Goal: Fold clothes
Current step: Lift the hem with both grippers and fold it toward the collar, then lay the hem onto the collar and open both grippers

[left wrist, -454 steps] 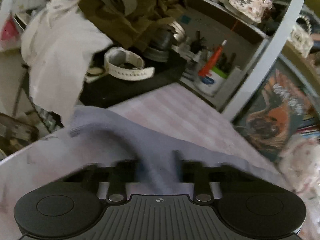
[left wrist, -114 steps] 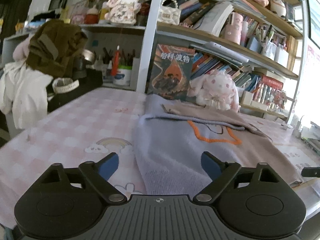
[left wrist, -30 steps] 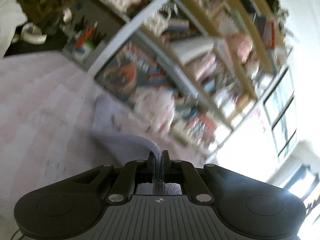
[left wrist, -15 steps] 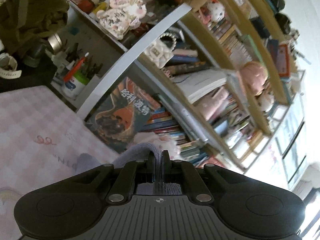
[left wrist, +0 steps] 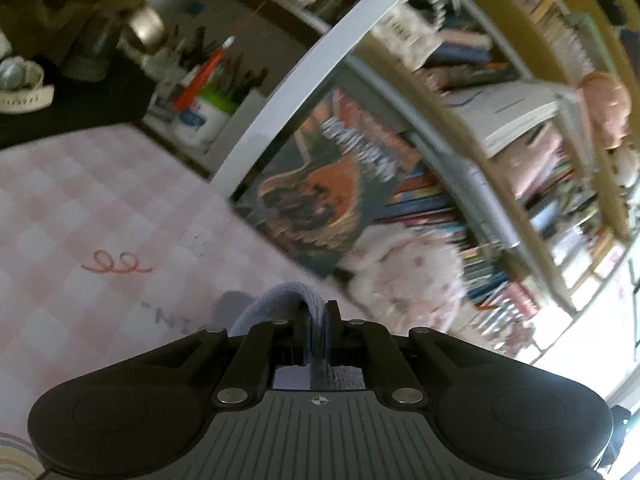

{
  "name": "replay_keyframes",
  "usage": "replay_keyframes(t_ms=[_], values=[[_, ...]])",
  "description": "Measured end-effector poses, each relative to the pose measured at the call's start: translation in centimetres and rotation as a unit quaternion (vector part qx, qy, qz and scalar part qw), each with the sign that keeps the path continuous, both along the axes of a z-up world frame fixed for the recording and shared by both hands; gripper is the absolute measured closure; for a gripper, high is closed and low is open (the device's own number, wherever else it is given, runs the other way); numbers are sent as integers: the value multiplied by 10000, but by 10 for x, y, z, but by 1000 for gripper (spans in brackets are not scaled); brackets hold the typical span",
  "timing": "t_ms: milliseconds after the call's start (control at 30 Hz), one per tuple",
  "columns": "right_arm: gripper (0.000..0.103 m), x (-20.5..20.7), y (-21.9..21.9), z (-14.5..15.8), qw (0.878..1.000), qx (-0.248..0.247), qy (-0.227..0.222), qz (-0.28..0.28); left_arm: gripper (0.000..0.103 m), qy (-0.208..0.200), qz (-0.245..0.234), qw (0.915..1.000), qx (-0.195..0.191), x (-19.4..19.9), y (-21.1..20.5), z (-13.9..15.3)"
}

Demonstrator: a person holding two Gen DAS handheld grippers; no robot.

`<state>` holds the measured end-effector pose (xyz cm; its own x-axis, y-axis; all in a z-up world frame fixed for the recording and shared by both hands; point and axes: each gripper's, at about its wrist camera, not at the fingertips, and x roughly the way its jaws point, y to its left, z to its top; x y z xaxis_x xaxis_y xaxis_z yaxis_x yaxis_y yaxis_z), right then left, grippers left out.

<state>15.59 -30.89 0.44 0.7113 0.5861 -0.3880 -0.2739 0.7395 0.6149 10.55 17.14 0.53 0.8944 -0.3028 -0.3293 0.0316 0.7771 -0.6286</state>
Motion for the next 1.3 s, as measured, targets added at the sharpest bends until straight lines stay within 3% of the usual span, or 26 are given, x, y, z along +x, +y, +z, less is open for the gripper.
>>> replay_keyframes(t_ms=[67, 133, 167, 200, 233, 300, 433, 533, 600, 633, 667, 700, 733, 867, 967, 1133, 1267, 1300], values=[[87, 9, 1, -8, 9999, 16, 130, -38, 88, 185, -11, 9998, -22, 6, 1, -5], [77, 16, -1, -15, 9996, 114, 271, -51, 70, 312, 6, 9995, -53, 9, 4, -7], [72, 17, -3, -16, 9995, 135, 259, -95, 54, 336, 37, 9994, -71, 9, 7, -7], [59, 16, -7, -13, 9996, 127, 179, -170, 44, 237, 91, 9997, -47, 5, 10, -5], [45, 15, -11, -11, 9996, 119, 98, -244, 42, 101, 140, 9998, 16, 1, 13, -3], [43, 13, -19, -6, 9992, 93, -61, -389, 41, -135, 165, 9993, 318, -3, 17, 4], [43, 15, -14, -2, 9975, -600, -215, -298, 41, -150, -149, 9911, 1316, 1, 6, 13], [47, 18, 2, -6, 9921, -1231, -246, -45, 43, -80, -364, 9737, 2248, 8, -18, 13], [55, 19, 14, -12, 9876, -1547, -241, 108, 45, -12, -499, 9639, 2615, 15, -31, 9], [70, 21, 17, -16, 9868, -1597, -208, 157, 67, 105, -572, 9606, 2718, 19, -35, 6], [77, 23, 20, -18, 9862, -1633, -184, 201, 85, 239, -645, 9573, 2808, 25, -39, 3], [90, 21, 18, -16, 9878, -1524, -243, 203, 98, 344, -655, 9563, 2829, 27, -40, 1], [94, 20, 16, -13, 9893, -1414, -301, 205, 98, 274, -608, 9601, 2717, 25, -36, 2], [95, 13, 4, 1, 9937, -945, -576, 202, 98, -454, -377, 9798, 1911, -10, -12, 25], [95, 13, 0, 8, 9941, -799, -697, 211, 98, -309, -318, 9869, 1549, -10, 2, 21], [95, 38, 17, -29, 9915, -1278, -99, 211, 95, 464, -280, 9832, 1741, 16, 8, -20], [94, 37, 15, -30, 9918, -1256, -44, 243, 86, 236, -377, 9764, 2113, 16, 5, -19], [89, 37, 15, -27, 9906, -1339, -75, 272, 81, 140, -423, 9755, 2154, 17, 4, -16]])
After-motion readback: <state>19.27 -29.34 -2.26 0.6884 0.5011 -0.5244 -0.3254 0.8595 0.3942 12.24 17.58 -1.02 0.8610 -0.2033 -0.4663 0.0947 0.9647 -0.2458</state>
